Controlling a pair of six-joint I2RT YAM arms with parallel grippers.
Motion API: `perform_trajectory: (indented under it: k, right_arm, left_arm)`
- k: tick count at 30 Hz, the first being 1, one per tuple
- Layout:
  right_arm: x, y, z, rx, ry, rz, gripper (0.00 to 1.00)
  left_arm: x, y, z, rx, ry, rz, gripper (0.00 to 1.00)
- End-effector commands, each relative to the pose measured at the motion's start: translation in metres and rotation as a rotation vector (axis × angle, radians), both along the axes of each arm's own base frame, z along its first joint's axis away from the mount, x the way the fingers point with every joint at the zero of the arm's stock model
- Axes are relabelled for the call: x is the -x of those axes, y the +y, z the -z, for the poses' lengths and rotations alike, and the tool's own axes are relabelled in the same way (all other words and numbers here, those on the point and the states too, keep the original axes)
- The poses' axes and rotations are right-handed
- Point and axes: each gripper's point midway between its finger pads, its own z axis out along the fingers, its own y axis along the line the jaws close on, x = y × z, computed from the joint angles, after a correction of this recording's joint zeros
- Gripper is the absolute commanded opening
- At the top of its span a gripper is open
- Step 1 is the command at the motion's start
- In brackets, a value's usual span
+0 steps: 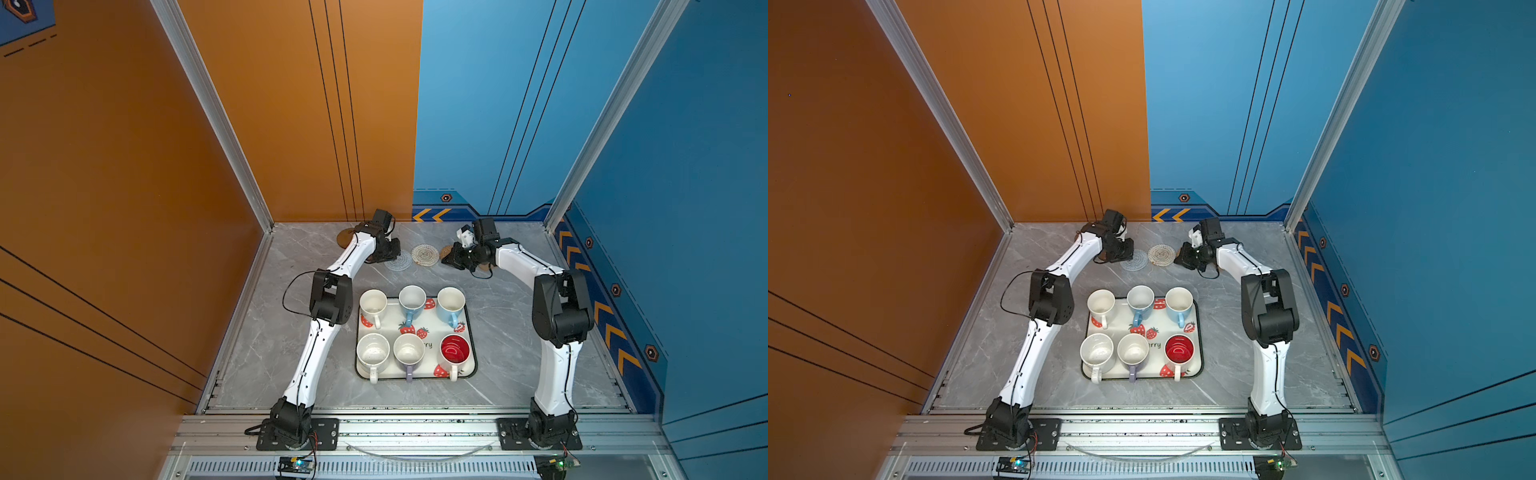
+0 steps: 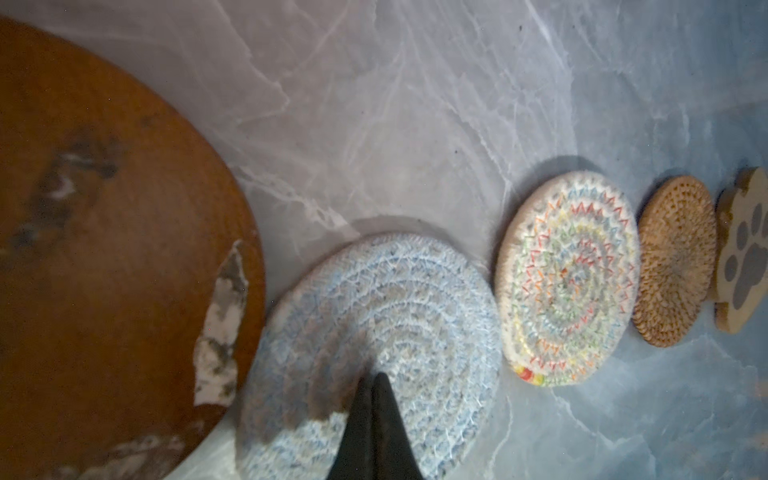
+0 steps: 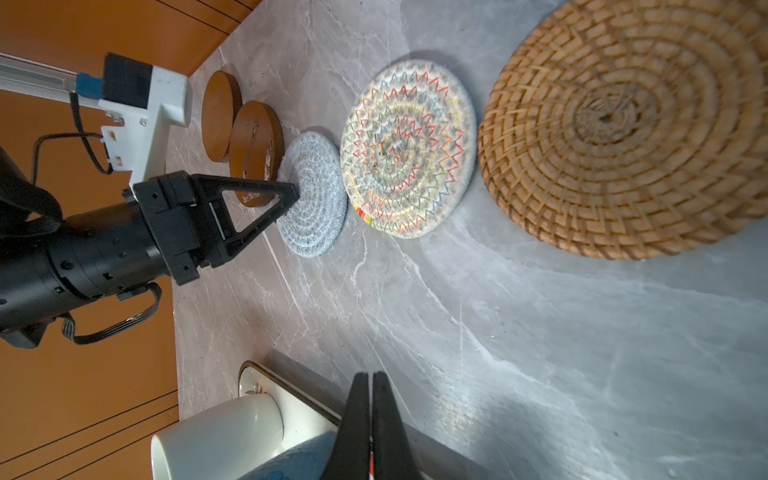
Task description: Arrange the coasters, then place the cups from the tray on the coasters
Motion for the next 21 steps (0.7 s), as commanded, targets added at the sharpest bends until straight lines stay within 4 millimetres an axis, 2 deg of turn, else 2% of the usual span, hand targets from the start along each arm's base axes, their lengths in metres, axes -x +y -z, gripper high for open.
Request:
perform_trajectory:
  k: [1, 11, 15, 21]
  right_arm:
    - [0.002, 0.0, -0.022, -0.028, -0.041, 0.001, 0.0]
    - [0.004, -0.001, -0.025, -0.035, -0.045, 0.002, 0.0]
    - [0.005, 0.0, -0.026, -0.043, -0.048, 0.003, 0.0]
    - [0.003, 0.005, -0.029, -0.072, -0.056, 0.003, 0.0]
  left_arm:
    - [0.007, 0.019, 0.041, -0.055, 0.09, -0.057, 0.0]
    - [-0.004, 0.02, 0.031, -0.026, 0.055, -0.093, 0.0]
    - [-0.008, 0.017, 0.008, -0.021, 0.014, -0.087, 0.0]
    - [-0.014, 0.014, -0.046, -0.024, -0.096, -0.065, 0.01]
